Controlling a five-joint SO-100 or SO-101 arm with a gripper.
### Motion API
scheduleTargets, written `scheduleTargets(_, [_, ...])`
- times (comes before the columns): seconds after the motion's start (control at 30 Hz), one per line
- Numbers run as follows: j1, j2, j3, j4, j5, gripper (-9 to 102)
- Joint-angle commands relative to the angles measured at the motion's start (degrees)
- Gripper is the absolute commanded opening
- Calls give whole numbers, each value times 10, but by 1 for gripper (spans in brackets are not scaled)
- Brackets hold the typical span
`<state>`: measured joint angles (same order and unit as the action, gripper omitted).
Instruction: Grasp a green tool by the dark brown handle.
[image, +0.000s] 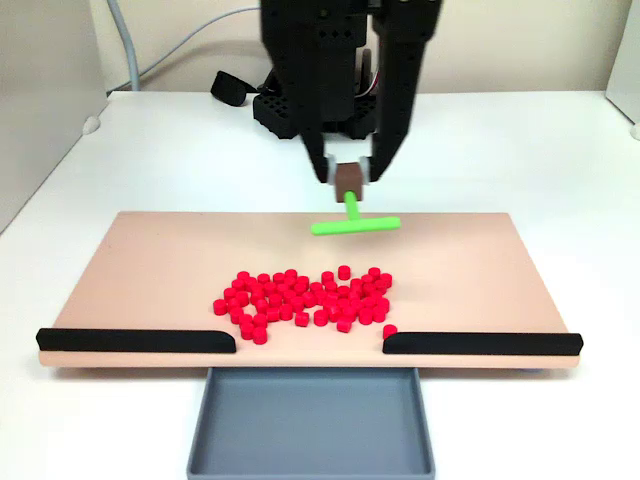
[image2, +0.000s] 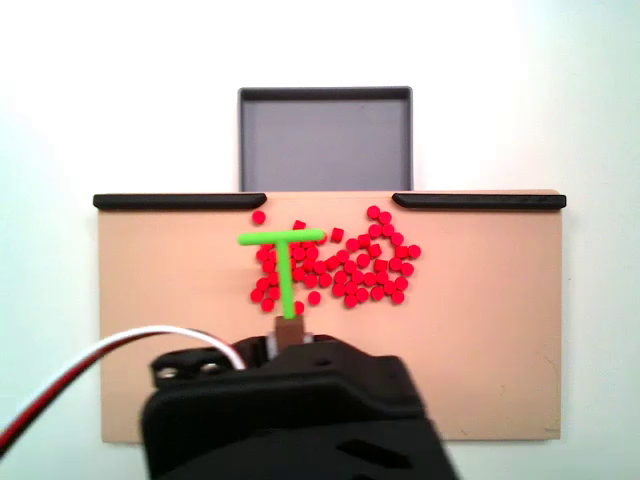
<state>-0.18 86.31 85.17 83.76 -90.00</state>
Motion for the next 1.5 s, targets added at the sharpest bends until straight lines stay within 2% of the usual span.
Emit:
scheduleTargets(0.0, [33, 25, -18, 1, -16, 0])
scheduleTargets(0.3, [31, 23, -8, 1, 39, 0])
scheduleTargets(0.57, [25, 19, -7, 26, 43, 0])
scheduleTargets(0.87, [11, 23, -7, 42, -8, 0])
scheduleTargets(1.47, [22, 18, -7, 42, -28, 0])
